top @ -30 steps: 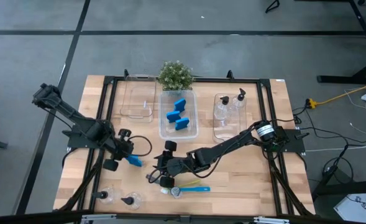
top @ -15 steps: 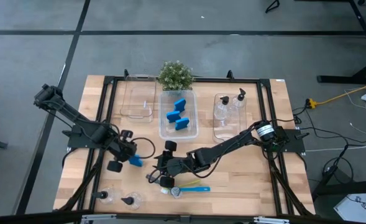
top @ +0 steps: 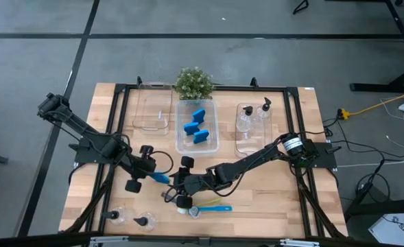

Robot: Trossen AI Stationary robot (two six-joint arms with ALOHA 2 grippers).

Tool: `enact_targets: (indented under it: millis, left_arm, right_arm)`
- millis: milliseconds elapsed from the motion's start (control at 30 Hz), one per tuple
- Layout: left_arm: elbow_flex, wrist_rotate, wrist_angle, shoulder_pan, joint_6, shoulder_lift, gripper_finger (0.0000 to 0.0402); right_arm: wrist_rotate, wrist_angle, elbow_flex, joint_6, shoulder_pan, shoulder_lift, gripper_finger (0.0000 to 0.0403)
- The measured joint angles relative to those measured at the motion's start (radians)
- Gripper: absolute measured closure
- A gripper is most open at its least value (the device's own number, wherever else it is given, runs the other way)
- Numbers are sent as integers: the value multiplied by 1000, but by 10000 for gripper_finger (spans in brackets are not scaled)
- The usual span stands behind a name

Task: Pick & Place Kitchen Sink Supplies
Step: Put the blue sponge into the middle transparent bin

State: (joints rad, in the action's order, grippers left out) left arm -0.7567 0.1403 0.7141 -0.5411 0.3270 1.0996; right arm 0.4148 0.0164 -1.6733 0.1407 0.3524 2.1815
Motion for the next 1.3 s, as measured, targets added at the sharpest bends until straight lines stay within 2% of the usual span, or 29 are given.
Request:
enact_targets:
  millis: [233, 633, 733, 1033, 1167, 1300]
  left_arm:
    - [-2, 25, -93, 0, -67, 0, 396]
    - [-2, 46, -107, 0, -70, 39, 397]
    - [-2, 49, -116, 0, -71, 58, 395]
    - [-2, 50, -127, 0, -70, 45, 395]
    - [-2, 49, -133, 0, -70, 34, 394]
    - [-2, 48, -139, 0, -70, 34, 394]
  right_arm:
    - [-9, 19, 0, 62, -28, 0, 244]
    - [-67, 99, 0, 66, -49, 0, 245]
    - [-68, 93, 0, 69, -49, 0, 265]
    - [-88, 75, -1, 69, -49, -1, 370]
    - [-93, 73, -2, 69, -49, -3, 383]
    - [-94, 72, -2, 69, -49, -3, 374]
